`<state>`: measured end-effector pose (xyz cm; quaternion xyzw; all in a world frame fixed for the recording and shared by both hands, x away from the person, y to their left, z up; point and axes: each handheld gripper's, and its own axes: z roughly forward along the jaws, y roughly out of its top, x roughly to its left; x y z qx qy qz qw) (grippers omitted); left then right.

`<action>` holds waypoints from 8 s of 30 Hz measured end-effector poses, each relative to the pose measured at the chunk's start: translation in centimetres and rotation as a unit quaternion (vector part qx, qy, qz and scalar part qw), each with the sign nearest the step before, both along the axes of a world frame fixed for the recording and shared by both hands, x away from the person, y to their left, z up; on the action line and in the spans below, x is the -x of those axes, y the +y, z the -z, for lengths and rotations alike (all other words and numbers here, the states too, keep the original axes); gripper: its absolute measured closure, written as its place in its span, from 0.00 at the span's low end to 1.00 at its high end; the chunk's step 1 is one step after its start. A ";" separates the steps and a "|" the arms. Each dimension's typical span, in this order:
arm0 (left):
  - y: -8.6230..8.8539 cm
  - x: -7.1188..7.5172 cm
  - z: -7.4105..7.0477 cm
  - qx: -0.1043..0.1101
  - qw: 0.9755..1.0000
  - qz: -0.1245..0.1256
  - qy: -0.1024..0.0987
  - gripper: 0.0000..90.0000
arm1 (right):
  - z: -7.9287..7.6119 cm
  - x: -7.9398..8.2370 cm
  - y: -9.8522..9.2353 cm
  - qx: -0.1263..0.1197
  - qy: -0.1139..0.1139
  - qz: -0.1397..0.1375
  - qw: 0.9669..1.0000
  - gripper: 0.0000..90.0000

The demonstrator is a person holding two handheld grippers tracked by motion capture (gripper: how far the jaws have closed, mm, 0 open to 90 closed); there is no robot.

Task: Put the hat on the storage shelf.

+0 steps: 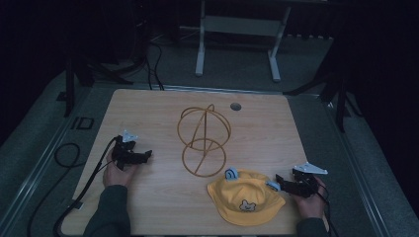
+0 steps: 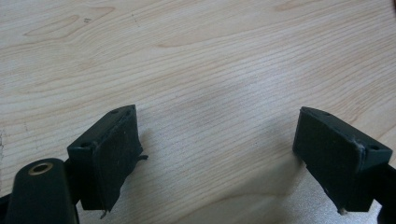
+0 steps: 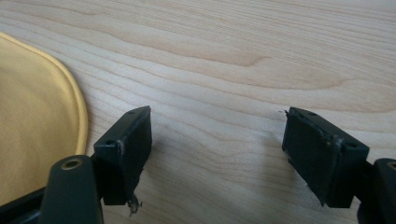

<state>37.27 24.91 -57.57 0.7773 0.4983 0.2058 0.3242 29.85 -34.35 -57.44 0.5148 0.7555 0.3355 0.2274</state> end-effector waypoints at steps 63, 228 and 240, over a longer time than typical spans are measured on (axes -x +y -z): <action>0.0 0.1 0.0 -0.001 1.000 -0.003 0.000 0.16 | -9.7 1.8 3.4 -0.006 -0.002 -0.030 1.000 0.31; 0.0 0.1 0.0 -0.001 1.000 -0.002 0.000 0.16 | -19.6 -10.3 8.5 0.153 0.141 -0.228 0.951 0.86; 0.0 0.1 0.0 -0.001 1.000 -0.002 0.000 0.16 | -21.5 -11.6 7.6 0.155 0.142 -0.234 0.949 0.86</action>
